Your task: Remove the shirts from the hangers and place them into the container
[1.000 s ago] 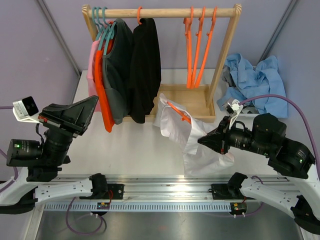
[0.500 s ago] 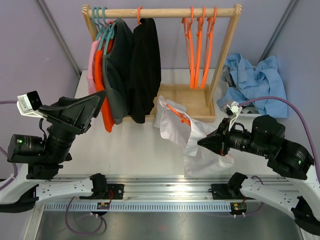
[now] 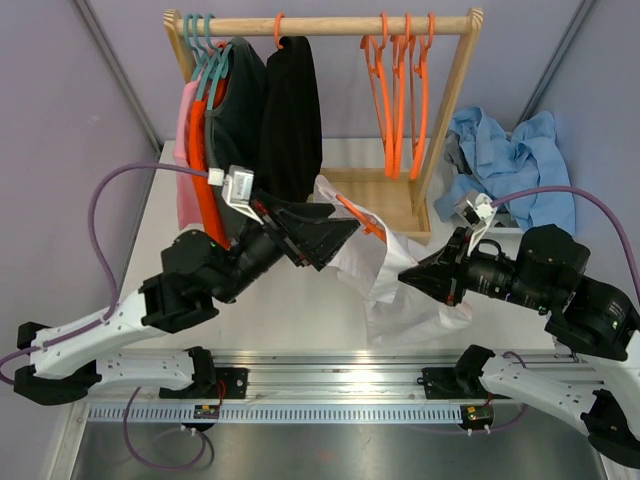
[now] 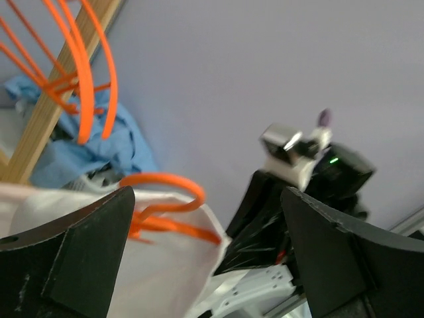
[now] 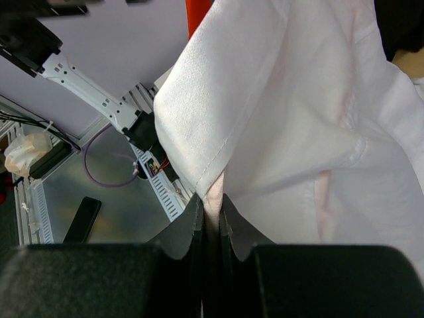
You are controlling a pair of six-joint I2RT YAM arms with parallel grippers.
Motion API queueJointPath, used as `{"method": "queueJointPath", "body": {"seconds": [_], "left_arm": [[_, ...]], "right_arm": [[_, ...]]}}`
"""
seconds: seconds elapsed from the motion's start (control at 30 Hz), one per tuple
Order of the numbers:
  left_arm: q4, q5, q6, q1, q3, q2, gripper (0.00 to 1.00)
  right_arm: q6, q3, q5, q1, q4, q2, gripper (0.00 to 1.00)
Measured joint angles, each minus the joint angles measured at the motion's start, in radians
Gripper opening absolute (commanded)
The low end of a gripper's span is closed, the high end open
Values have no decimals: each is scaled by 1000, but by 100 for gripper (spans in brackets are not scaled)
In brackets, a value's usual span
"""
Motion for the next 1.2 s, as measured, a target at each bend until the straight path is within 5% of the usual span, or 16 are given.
{"method": "queueJointPath", "body": {"seconds": [0.53, 1.07, 1.2], "left_arm": [[137, 21, 111, 0, -150, 39, 72], [335, 66, 326, 3, -150, 160, 65], [364, 43, 385, 3, -154, 169, 57]], "right_arm": [[-14, 73, 18, 0, -15, 35, 0], [-14, 73, 13, 0, -19, 43, 0], [-14, 73, 12, 0, -19, 43, 0]]}}
